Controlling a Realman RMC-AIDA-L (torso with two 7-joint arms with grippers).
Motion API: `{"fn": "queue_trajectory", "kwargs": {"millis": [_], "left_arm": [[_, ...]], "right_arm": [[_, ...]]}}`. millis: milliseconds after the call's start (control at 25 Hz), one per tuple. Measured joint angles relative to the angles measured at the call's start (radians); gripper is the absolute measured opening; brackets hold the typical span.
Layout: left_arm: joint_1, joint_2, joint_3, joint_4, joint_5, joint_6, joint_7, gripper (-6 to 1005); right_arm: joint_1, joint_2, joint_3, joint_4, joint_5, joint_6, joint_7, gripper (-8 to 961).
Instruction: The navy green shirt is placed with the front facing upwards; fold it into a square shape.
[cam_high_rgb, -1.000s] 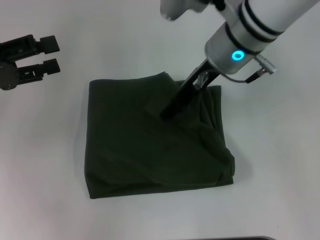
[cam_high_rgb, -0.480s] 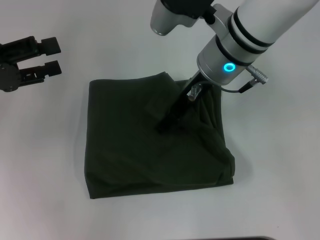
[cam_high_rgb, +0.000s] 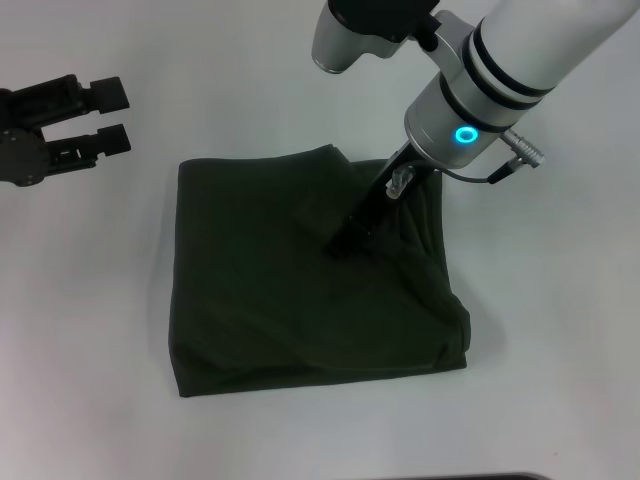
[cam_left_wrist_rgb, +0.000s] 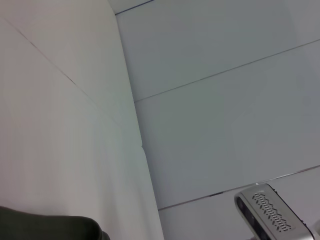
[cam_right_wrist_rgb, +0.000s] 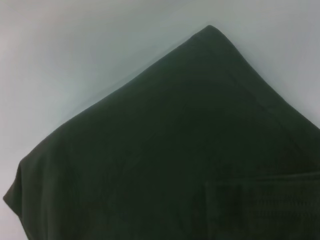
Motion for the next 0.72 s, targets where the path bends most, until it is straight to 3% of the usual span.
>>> {"fn": "queue_trajectory", "kwargs": {"millis": [640,720], "left_arm": [[0.000,0.001,0.000,0.002,-0.006,-0.001,0.000,809],[0.000,0.001,0.000,0.002,-0.004,-0.001,0.000,809]], "right_arm": [[0.000,0.002,-0.007,-0.011,-0.048,-0.056,0.033,610],[0.000,0.001,-0.007,-0.011,-0.048,-0.056,0.040,527]]}}
